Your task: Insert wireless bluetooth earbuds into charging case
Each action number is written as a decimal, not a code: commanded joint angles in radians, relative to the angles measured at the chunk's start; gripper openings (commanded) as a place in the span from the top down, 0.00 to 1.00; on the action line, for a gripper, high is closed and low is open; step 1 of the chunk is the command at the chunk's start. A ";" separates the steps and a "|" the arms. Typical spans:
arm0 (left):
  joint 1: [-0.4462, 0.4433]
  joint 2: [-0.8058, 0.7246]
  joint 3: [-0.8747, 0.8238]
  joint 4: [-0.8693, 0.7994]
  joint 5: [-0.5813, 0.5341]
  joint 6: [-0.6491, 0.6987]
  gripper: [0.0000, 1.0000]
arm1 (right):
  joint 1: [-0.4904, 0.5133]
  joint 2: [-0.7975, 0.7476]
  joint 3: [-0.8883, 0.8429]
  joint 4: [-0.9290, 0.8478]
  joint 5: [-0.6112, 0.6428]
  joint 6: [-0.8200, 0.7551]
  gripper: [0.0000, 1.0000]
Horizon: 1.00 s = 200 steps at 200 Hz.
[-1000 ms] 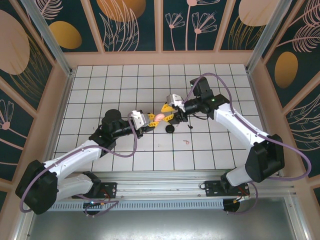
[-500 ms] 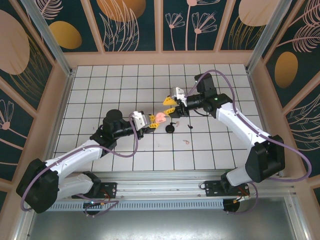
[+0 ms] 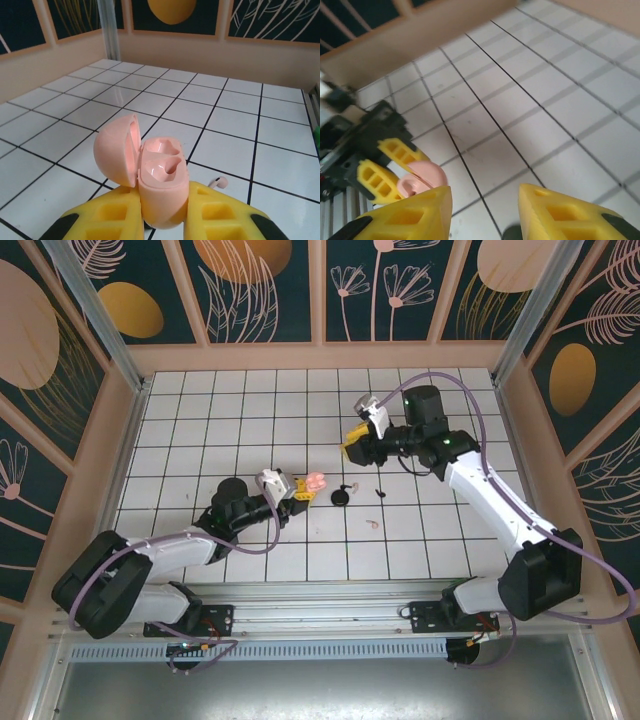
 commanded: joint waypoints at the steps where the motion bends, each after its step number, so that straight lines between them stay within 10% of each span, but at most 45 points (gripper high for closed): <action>1: -0.003 0.021 -0.028 0.158 -0.028 -0.097 0.81 | -0.005 0.003 -0.032 -0.156 0.242 0.281 0.61; 73: -0.003 0.045 -0.022 0.136 -0.084 -0.130 0.82 | 0.004 0.206 0.018 -0.299 0.441 0.672 0.65; 200: -0.003 0.015 -0.026 0.081 -0.114 -0.103 0.82 | 0.070 0.534 0.168 -0.281 0.485 0.708 0.66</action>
